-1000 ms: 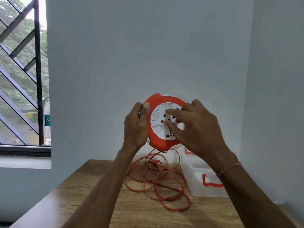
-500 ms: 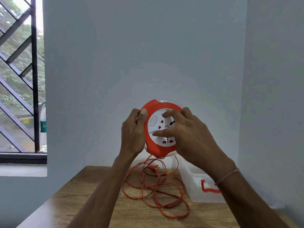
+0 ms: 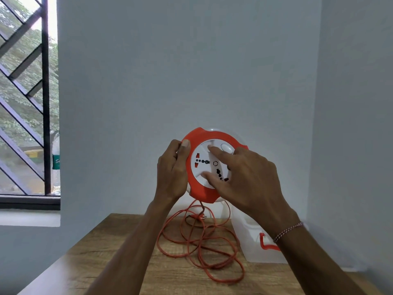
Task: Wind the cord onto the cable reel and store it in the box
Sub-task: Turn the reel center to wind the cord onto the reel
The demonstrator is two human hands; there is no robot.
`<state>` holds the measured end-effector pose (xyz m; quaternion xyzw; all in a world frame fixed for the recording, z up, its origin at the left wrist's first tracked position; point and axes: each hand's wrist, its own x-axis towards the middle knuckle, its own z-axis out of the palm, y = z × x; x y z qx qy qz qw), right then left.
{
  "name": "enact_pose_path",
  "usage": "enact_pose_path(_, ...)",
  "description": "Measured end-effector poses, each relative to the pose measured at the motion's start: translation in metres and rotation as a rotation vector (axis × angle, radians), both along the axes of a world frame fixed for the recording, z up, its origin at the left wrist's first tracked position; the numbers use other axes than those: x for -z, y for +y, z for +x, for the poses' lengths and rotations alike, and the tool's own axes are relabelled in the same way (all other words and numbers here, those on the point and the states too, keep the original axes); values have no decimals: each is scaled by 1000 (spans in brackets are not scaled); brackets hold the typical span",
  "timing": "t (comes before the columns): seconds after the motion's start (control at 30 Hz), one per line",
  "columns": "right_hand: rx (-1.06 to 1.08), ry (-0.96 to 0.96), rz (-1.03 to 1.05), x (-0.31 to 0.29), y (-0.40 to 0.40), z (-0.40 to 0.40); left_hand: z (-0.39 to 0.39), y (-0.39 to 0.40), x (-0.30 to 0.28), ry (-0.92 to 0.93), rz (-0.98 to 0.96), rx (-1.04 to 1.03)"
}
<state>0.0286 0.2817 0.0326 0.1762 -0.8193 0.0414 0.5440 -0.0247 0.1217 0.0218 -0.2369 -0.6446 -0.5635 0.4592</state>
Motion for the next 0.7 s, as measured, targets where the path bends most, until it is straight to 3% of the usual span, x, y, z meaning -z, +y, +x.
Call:
enact_pose_path(0.2, -94, 19, -12, -4, -1, 4, 3, 0, -2, 17, 18, 2)
enact_pose_path(0.3, -165, 34, 117, -8, 2, 7, 2, 1, -2, 16, 22, -9)
enact_pose_path(0.43, -93, -171, 242, -11, 2, 13, 1, 2, -2, 29, 25, -13)
enact_pose_path(0.7, 27, -144, 278, -7, 0, 11, 1, 1, -2, 18, 24, -10)
